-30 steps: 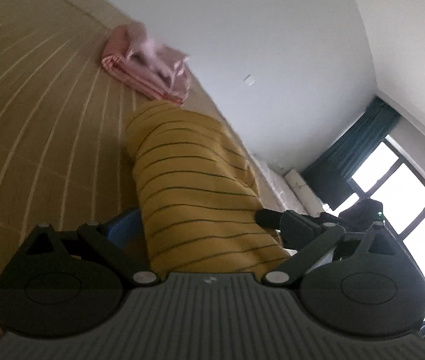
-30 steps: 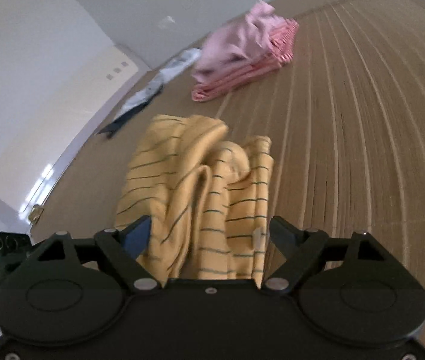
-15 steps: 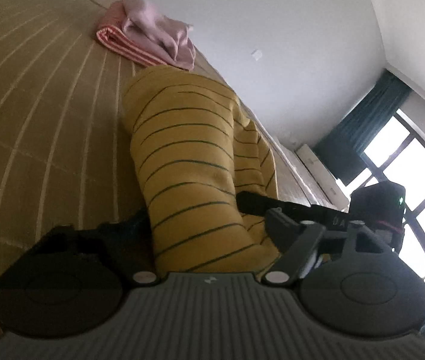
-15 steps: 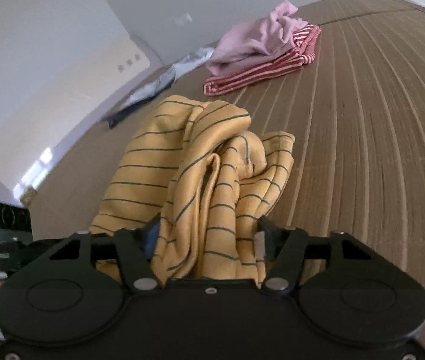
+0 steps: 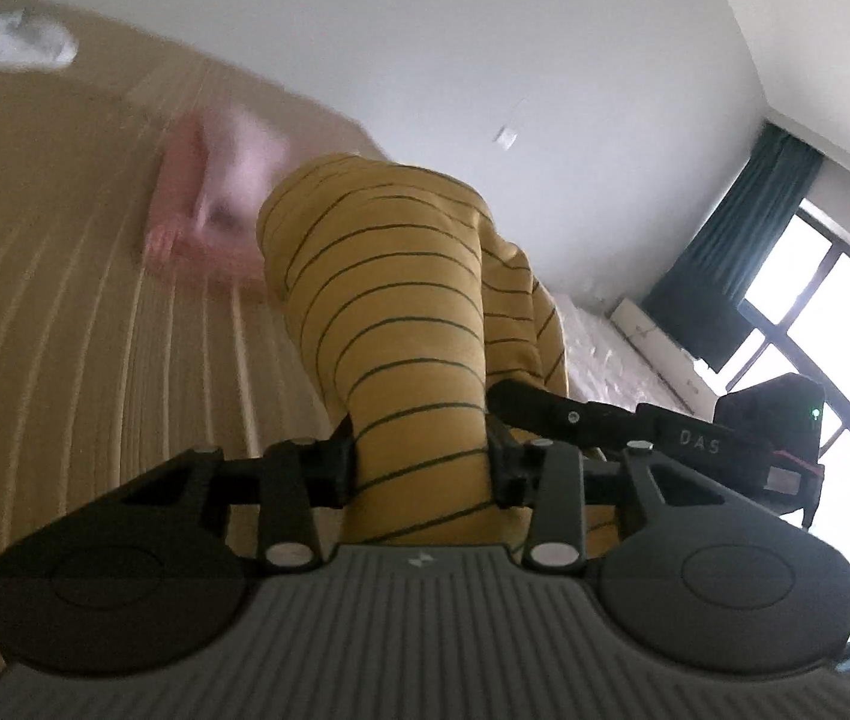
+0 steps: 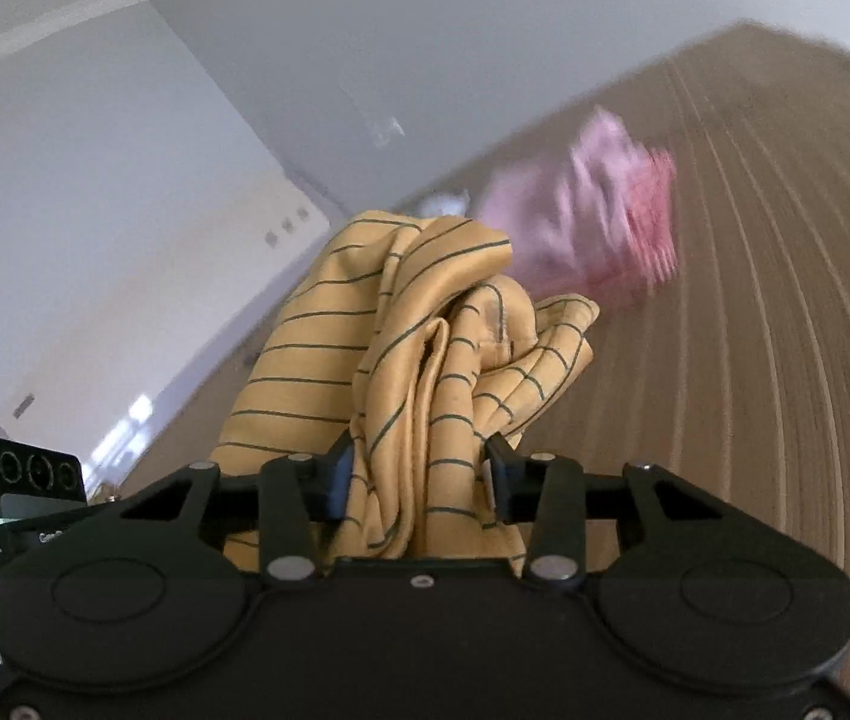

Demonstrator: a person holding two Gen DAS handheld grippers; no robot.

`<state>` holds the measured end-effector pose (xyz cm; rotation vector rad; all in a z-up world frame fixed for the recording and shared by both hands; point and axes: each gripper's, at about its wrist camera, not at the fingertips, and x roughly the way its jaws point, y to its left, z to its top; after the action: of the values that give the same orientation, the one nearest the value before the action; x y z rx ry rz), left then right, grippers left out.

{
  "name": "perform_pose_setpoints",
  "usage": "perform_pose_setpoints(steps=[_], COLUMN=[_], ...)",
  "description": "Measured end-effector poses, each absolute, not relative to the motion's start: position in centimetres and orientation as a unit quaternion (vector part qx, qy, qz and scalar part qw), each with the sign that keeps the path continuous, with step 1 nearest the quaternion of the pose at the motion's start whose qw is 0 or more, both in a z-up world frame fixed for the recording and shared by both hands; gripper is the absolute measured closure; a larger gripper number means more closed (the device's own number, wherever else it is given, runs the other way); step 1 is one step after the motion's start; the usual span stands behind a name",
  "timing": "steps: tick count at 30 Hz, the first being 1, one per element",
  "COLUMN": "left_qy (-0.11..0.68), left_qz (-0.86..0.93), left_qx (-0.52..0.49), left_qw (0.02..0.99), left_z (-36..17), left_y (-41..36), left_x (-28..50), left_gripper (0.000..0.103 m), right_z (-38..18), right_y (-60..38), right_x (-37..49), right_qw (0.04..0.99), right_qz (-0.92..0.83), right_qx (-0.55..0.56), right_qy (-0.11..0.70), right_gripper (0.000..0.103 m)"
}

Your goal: Fold clothes

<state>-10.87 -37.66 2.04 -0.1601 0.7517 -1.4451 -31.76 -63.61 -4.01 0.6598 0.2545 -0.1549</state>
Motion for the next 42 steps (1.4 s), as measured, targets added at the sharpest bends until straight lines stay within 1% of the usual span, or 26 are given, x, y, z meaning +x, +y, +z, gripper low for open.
perform_pose_setpoints(steps=[5,9,12,15,17,18,19,20,21,22,24,26,28,30,32,33,34,35,36,37,39,42], left_qy=[0.323,0.305,0.307,0.323,0.333,0.338,0.343,0.348,0.353,0.358,0.337,0.315,0.293,0.275,0.257,0.240,0.221,0.206,0.195,0.186,0.168,0.169], left_qz=[-0.645,-0.642,-0.634,-0.620,-0.610,-0.605,-0.601,-0.596,-0.591,-0.586,-0.578,-0.568,-0.559,-0.556,-0.563,-0.563,-0.563,-0.561,-0.561,-0.558,-0.551,-0.537], left_qx=[-0.099,-0.065,-0.074,-0.080,-0.083,-0.085,-0.086,-0.088,-0.090,-0.091,-0.074,-0.056,-0.037,-0.007,0.041,0.070,0.099,0.124,0.141,0.157,0.189,0.220], left_qw=[0.685,0.700,0.706,0.711,0.714,0.716,0.717,0.718,0.720,0.721,0.740,0.758,0.775,0.785,0.785,0.788,0.790,0.792,0.792,0.793,0.796,0.797], left_z=[7.2,8.7,7.8,5.5,4.0,3.3,2.5,1.8,1.0,0.3,1.8,3.4,5.0,6.2,6.9,6.9,6.9,6.7,6.3,5.7,4.5,3.1], left_y=[-44.8,-51.6,-56.0,-58.3,-59.8,-60.5,-61.3,-62.0,-62.8,-63.5,-62.1,-60.6,-59.1,-57.9,-57.0,-57.0,-56.9,-57.1,-57.6,-58.0,-58.9,-58.3], left_x=[-4.2,0.2,3.5,5.7,7.2,7.9,8.7,9.4,10.1,10.9,10.0,9.0,8.1,6.6,4.5,3.2,1.9,0.8,0.2,-0.5,-1.9,-3.9], left_gripper=[0.058,0.058,0.058,0.058,0.058,0.058,0.057,0.054,0.052,0.050,0.039,0.021,0.017,0.017,0.017,0.017,0.017,0.017,0.017,0.017,0.017,0.017], right_z=[2.0,2.9,2.9,2.6,1.4,0.3,-1.2,-2.7,-4.0,-5.1,-5.0,-3.9,-2.6,-1.5,-0.3,0.0,0.1,-0.1,-0.4,-0.8,-1.8,-4.1], right_y=[-69.0,-73.9,-78.0,-81.7,-83.9,-84.9,-85.7,-86.5,-87.2,-87.7,-87.9,-87.3,-86.4,-85.1,-83.2,-82.2,-81.3,-80.5,-79.7,-79.3,-79.1,-80.2], right_x=[-26.4,-21.9,-18.1,-15.3,-13.6,-12.7,-11.7,-10.7,-10.0,-9.8,-10.5,-11.7,-13.2,-14.9,-16.7,-17.6,-18.3,-19.0,-19.6,-19.6,-19.1,-17.3], right_qw=[0.953,0.956,0.958,0.962,0.957,0.952,0.946,0.940,0.934,0.930,0.927,0.930,0.933,0.936,0.943,0.947,0.951,0.955,0.957,0.957,0.953,0.943], right_qz=[-0.085,-0.099,-0.110,-0.108,-0.112,-0.117,-0.125,-0.133,-0.137,-0.131,-0.122,-0.137,-0.161,-0.193,-0.212,-0.207,-0.192,-0.167,-0.146,-0.142,-0.150,-0.134], right_qx=[0.283,0.273,0.261,0.249,0.263,0.274,0.286,0.297,0.308,0.323,0.336,0.324,0.305,0.278,0.247,0.237,0.235,0.239,0.244,0.246,0.251,0.285], right_qy=[0.073,0.038,0.039,0.040,0.051,0.064,0.085,0.105,0.117,0.116,0.109,0.107,0.105,0.097,0.076,0.066,0.058,0.054,0.056,0.063,0.080,0.102], right_gripper=[0.059,0.059,0.059,0.058,0.057,0.055,0.050,0.044,0.031,0.028,0.027,0.025,0.025,0.026,0.035,0.045,0.051,0.054,0.062,0.065,0.065,0.064])
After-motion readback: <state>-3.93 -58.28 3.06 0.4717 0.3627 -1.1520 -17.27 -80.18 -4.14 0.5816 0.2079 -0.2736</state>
